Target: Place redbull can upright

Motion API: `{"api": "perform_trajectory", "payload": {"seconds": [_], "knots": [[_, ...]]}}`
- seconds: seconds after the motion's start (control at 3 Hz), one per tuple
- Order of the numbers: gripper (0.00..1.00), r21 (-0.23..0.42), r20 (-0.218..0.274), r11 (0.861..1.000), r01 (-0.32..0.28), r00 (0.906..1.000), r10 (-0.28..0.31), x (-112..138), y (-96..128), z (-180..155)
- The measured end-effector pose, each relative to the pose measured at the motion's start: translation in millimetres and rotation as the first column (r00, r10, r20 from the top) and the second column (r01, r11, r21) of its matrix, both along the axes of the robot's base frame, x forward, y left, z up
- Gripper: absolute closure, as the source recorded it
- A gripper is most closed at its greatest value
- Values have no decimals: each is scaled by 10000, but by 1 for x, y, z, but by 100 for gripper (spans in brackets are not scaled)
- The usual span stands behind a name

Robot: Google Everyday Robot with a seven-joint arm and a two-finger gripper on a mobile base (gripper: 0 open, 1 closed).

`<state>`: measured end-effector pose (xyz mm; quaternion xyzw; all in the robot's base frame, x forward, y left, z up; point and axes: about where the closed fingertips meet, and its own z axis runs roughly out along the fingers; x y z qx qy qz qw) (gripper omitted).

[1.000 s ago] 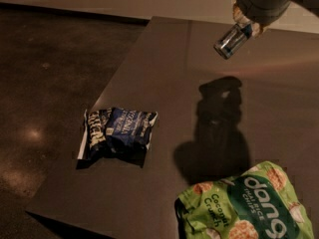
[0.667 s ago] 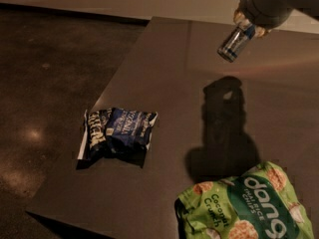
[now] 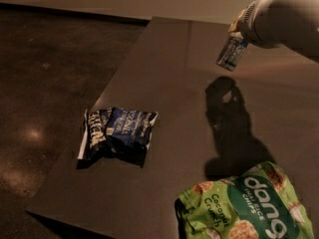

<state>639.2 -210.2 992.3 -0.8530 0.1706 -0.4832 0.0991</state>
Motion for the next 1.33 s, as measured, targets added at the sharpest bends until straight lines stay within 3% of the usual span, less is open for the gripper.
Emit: {"api": "perform_trajectory", "payload": {"seconds": [0.33, 0.67, 1.0, 1.33], "knots": [[100, 27, 806, 9942, -1075, 9910, 1069, 1, 10, 2], [100, 386, 1405, 9797, -1966, 9718, 1895, 0, 27, 3], [100, 1172, 1757, 9495, -2910, 9471, 2685, -3, 49, -1], [100, 1350, 1840, 9216, -3640, 9231, 3376, -8, 54, -3]]}}
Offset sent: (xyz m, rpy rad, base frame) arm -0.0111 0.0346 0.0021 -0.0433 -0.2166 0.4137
